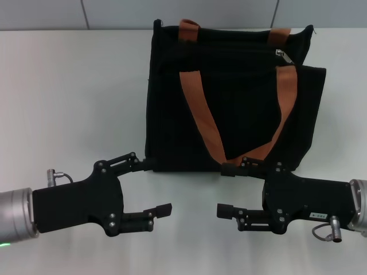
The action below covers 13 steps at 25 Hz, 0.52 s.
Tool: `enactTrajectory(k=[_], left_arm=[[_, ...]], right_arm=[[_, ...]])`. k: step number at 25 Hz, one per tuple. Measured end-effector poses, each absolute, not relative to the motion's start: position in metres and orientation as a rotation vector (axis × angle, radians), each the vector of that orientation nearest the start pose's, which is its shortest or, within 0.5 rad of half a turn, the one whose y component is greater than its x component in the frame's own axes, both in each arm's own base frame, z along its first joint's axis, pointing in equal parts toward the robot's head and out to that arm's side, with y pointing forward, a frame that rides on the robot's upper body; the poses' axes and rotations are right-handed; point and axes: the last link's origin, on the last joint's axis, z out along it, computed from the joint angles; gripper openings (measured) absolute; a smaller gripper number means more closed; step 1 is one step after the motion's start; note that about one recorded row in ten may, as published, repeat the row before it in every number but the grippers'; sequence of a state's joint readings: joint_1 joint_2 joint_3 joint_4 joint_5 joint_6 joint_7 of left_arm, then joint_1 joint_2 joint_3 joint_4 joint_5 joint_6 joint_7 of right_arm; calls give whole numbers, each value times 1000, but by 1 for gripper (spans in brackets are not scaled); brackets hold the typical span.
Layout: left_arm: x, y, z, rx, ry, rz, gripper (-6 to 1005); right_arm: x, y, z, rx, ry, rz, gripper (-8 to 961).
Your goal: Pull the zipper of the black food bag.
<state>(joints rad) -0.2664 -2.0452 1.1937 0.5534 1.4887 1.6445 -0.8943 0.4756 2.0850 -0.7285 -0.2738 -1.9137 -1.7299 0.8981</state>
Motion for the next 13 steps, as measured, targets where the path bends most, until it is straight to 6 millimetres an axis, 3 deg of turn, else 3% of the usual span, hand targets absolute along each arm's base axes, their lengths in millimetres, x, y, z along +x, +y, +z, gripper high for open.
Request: enactTrajectory(k=[13], left_arm=[[-280, 241, -39, -2739, -249, -943, 840]], right_arm=[[267, 253, -63, -2777, 464, 1057, 775]])
